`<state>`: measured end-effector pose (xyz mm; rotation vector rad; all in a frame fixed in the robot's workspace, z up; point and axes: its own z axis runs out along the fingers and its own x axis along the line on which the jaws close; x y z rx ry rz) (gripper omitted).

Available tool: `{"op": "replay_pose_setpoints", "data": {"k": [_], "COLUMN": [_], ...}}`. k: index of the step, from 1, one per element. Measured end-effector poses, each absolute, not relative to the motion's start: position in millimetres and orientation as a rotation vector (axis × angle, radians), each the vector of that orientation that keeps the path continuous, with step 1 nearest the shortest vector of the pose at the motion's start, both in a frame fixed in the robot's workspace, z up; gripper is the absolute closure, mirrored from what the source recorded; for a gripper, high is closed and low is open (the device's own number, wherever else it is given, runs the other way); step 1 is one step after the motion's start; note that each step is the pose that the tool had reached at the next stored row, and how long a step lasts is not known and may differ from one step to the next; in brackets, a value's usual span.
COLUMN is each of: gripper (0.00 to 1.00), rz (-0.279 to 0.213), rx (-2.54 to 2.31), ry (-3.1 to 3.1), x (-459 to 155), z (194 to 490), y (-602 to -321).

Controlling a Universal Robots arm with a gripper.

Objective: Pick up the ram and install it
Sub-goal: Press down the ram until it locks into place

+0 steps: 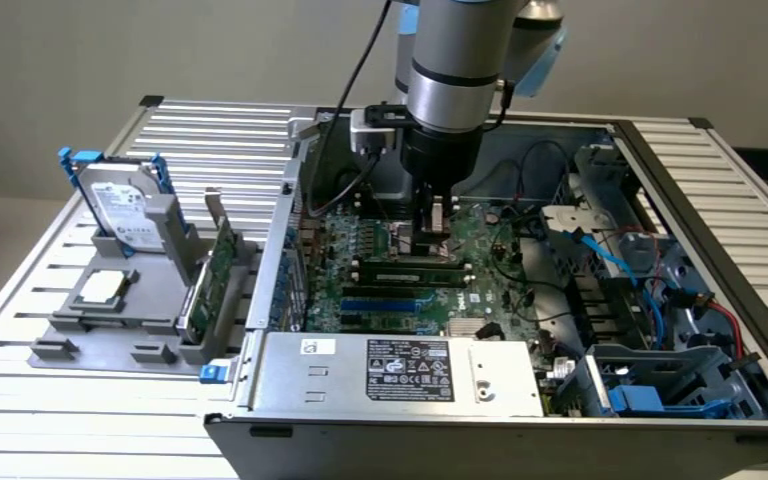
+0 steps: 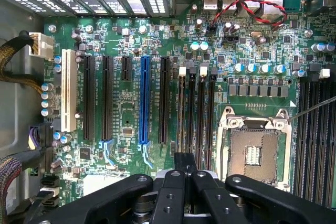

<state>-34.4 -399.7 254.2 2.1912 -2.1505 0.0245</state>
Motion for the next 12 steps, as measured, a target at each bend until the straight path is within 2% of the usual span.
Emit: {"op": "replay_pose_setpoints", "data": {"k": [12], "gripper": [0.89], "rz": [0.023], "rx": [2.161], "ry": [-2.181], "x": [-34.5], "z": [253.5], "y": [-405.5]}}
